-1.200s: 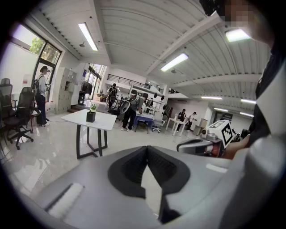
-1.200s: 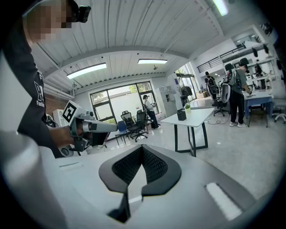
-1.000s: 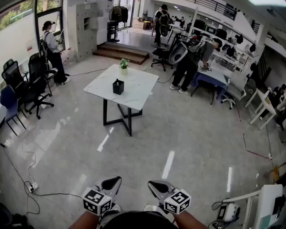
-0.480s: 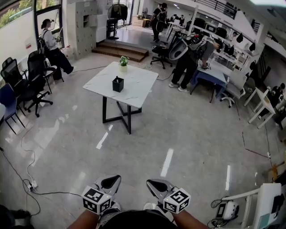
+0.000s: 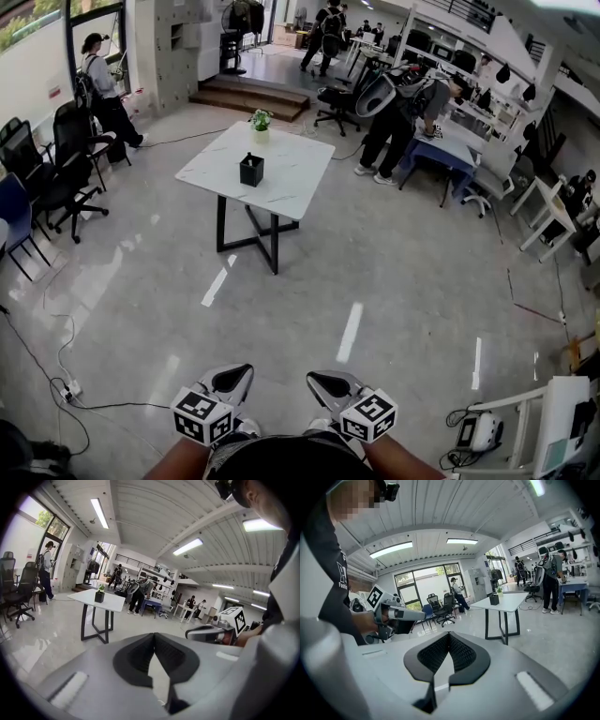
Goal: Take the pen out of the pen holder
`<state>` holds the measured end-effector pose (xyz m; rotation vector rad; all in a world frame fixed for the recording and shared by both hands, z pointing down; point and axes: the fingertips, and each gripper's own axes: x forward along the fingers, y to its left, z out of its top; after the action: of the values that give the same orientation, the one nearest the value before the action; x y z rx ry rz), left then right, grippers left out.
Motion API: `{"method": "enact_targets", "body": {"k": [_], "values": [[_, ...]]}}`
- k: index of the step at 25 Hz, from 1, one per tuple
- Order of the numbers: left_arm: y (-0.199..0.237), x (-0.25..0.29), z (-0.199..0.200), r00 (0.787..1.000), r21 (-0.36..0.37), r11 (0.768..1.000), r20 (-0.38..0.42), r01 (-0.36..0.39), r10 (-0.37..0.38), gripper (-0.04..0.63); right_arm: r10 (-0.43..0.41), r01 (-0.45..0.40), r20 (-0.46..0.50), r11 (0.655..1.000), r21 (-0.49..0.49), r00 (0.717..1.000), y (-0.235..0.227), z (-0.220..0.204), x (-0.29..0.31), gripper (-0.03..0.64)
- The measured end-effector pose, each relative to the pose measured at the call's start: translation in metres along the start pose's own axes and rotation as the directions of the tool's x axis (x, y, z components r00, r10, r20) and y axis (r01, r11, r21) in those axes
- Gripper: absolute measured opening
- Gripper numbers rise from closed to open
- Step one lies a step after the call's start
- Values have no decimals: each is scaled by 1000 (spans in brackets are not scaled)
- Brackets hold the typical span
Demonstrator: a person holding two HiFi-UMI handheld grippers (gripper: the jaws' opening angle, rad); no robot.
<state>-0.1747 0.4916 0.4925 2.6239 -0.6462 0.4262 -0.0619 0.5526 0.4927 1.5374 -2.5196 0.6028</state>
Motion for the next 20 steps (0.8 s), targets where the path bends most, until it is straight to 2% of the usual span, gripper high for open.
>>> {"method": "enact_targets", "body": {"k": [13, 20], "values": [[61, -33, -7, 999, 42, 998, -34, 43, -41, 57, -25, 24, 14, 999, 22, 1000, 42, 7, 64, 0], [78, -23, -7, 998, 33, 998, -36, 53, -52, 57, -28, 29, -14, 998, 56, 1000, 29, 7, 83, 0]]}}
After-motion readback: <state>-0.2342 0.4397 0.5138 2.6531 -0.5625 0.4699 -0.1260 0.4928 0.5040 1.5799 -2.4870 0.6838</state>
